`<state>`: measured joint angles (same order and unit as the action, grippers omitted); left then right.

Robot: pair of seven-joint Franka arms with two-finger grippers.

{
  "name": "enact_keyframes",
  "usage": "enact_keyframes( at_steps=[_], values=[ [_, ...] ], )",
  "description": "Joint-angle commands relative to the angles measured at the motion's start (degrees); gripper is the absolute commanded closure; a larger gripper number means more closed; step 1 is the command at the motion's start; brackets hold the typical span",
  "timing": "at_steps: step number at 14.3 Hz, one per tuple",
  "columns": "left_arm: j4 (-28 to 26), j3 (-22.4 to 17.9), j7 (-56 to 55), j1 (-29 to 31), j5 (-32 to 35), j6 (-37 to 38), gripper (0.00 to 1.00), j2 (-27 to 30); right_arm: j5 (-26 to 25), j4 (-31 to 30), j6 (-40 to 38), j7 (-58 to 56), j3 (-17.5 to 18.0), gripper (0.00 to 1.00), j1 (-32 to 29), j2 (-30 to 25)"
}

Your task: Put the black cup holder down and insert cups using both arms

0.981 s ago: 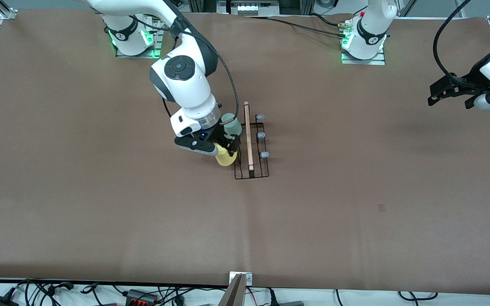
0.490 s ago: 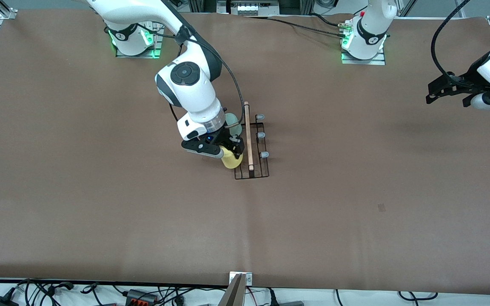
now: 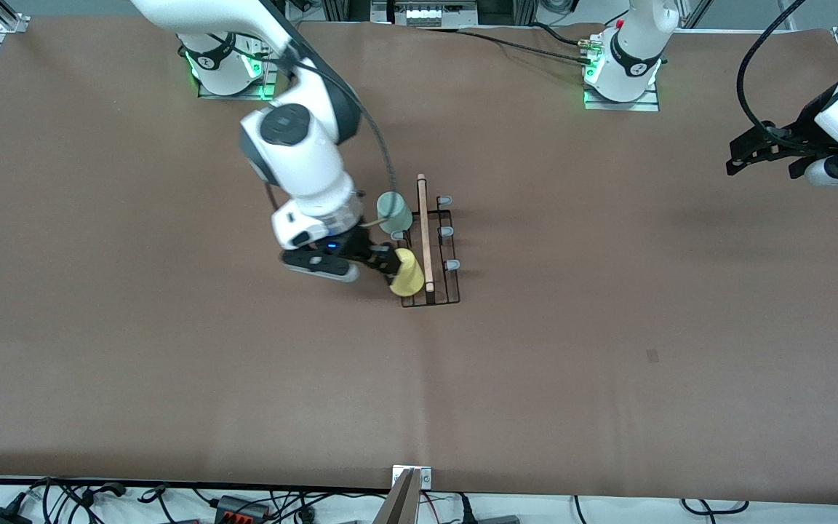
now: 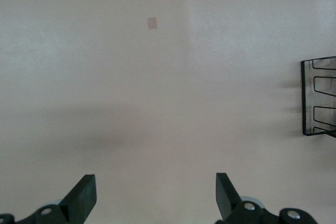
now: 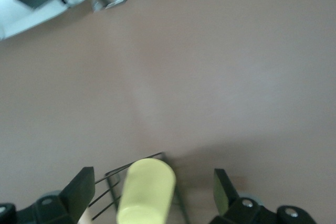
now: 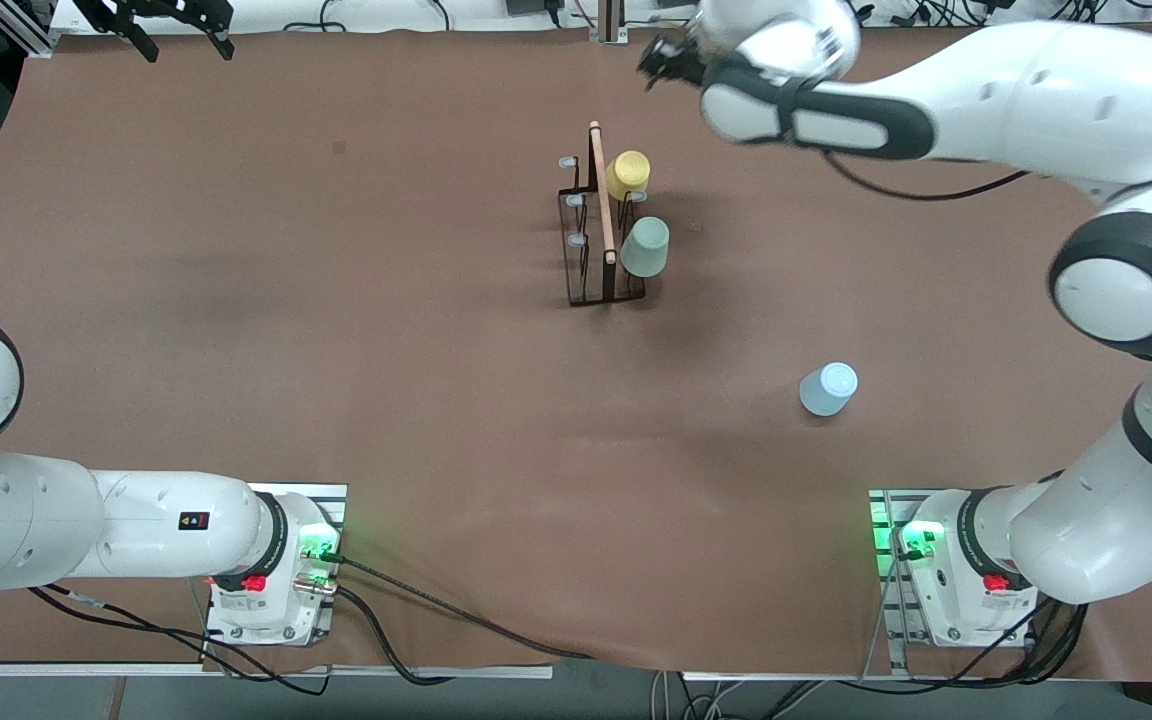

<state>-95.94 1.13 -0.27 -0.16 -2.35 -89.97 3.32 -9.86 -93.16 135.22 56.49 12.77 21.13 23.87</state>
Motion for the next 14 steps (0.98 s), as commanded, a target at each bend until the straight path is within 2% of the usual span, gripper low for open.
enact_keyframes(
  at_steps=[1,3,5,7,8,10,11,12,14],
  values=[
    [1.10,0.19,-1.05,-0.28,-0.11,1.12,0.00,-0.15,-0.25,-2.73,-10.90,-4.44,3.65,0.00,-8.96,-9.77],
    [1.19,0.10,-0.96,0.06,-0.02,1.20,0.00,-0.15,2.54,-2.38,-18.12,-8.91,4.55,0.00,-15.56,-14.61],
    [1.19,0.01,-0.96,0.33,0.76,1.12,0.00,-0.24,10.52,-2.29,-23.74,-17.24,3.24,0.00,-21.80,-18.49],
    [1.19,0.10,-1.05,0.24,0.86,1.20,0.00,-0.15,14.77,-1.15,-32.52,-30.59,-3.59,0.00,-23.23,-20.52],
    [1.19,0.10,-1.05,0.24,0.86,1.20,0.00,-0.24,14.95,-0.62,-37.00,-37.00,-9.46,0.00,-23.15,-21.22],
    [1.28,0.10,-1.05,0.24,0.86,1.12,0.00,-0.42,14.96,1.30,-42.91,-46.95,-18.96,0.00,-23.15,-21.93],
    [1.28,0.10,-1.05,0.24,0.86,1.20,0.00,-0.42,14.08,3.58,-44.15,-50.48,-21.10,0.00,-23.50,-21.67],
    [1.19,0.10,-1.05,0.24,0.86,1.20,0.00,-0.42,13.03,6.12,-45.47,-53.47,-21.47,0.00,-24.28,-21.49],
    [1.28,0.10,-1.05,0.24,0.86,1.20,0.00,-0.59,7.16,8.17,-46.80,-56.75,-21.03,0.00,-23.86,-21.40]
  ],
)
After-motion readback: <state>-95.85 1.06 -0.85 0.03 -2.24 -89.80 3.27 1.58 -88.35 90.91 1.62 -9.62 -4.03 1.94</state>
